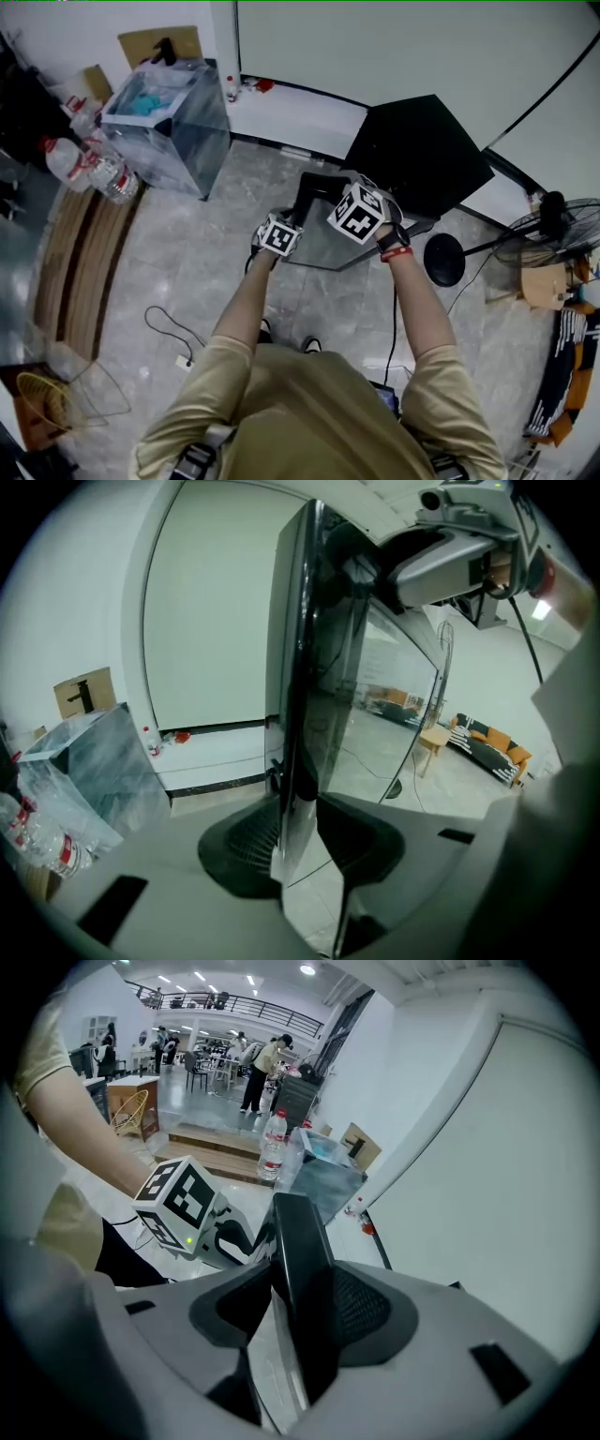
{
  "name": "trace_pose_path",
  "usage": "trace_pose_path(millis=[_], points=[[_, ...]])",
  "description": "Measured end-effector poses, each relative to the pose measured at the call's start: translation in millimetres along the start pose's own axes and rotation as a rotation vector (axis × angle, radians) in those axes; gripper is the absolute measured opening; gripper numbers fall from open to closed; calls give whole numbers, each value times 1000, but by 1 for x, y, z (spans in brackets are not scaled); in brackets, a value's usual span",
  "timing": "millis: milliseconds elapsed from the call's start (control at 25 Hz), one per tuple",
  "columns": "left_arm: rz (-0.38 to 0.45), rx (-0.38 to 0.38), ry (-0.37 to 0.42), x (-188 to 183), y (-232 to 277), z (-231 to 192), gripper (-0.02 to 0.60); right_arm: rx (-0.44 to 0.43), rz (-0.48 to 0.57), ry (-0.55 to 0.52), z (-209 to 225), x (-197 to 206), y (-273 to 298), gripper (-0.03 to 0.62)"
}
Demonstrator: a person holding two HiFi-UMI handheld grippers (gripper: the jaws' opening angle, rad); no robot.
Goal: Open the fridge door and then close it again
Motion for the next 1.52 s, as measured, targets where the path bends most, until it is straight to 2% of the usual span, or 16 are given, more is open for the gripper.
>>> trace_pose_path(millis=[320, 1360, 1520], points=[[8, -81, -59, 20, -23, 21, 120, -37, 48, -66, -27, 0, -17, 225], [55, -237, -201, 80, -73, 114, 120, -71, 171, -235, -112, 24, -77, 247], [38, -265, -222, 85, -84, 128, 120, -80, 181, -252, -121, 27, -84, 250]])
Point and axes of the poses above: the fingertips, and each gripper's own axes: y forward along the fingers, z to its right, x out of its underside, the point moved 2 cm from there along -y, backward along the fingers, and after that the axes turned 3 degrees about x, right-handed, at the moved point
